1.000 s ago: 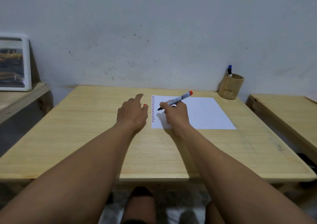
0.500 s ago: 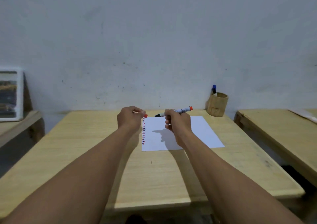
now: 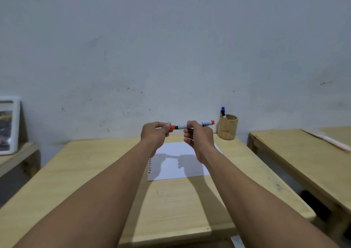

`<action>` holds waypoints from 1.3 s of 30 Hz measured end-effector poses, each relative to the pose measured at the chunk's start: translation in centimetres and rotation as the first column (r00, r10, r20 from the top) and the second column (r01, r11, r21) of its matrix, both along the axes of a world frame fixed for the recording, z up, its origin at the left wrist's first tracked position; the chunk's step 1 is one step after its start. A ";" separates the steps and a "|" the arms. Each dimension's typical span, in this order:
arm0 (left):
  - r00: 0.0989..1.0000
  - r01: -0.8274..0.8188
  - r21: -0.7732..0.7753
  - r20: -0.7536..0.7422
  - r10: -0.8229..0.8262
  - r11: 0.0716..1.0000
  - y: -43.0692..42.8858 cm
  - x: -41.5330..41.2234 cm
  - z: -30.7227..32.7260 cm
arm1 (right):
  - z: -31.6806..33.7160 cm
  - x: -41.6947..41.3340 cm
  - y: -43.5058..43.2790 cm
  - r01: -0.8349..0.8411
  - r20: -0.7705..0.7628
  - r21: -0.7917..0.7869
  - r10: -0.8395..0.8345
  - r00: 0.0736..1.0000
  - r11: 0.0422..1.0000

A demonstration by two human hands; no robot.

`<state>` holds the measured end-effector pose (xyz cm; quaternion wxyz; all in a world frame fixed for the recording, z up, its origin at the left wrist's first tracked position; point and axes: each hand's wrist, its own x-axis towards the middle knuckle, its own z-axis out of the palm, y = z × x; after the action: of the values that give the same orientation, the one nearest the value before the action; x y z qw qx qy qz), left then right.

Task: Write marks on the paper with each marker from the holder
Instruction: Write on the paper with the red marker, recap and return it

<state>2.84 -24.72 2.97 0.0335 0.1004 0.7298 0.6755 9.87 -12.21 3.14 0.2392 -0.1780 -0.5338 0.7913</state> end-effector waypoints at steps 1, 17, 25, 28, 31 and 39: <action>1.000 0.018 0.002 0.000 -0.018 1.000 0.3 0.2 0.2 | 0.1 0.1 0.2 -0.003 -0.007 -0.008 0.003 1.000 1.000; 0.997 -0.066 0.122 -0.031 0.070 0.990 3.6 0.3 2.5 | 0.5 3.0 4.4 -0.242 -0.015 -0.037 0.241 0.970 0.970; 0.980 0.069 0.007 -0.187 -0.066 0.998 6.5 0.6 4.2 | 1.2 4.1 8.3 -0.405 0.230 0.371 0.340 0.912 0.836; 0.959 0.134 -0.031 -0.247 -0.138 0.990 8.8 0.8 4.4 | 1.7 3.8 9.3 -0.335 0.204 0.458 0.269 0.941 0.823; 0.954 0.162 -0.053 -0.247 -0.170 0.985 11.1 0.9 4.5 | 2.1 3.3 11.0 -0.271 0.234 0.550 0.165 0.958 0.790; 0.975 0.114 -0.115 -0.177 -0.133 0.987 16.7 -1.0 3.6 | 2.9 0.9 17.1 -0.077 0.189 0.726 -0.091 0.978 0.684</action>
<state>1.84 -8.02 6.52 0.0132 0.2058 0.7562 0.6210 10.75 4.85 6.01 0.2355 -0.1527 -0.8256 0.4894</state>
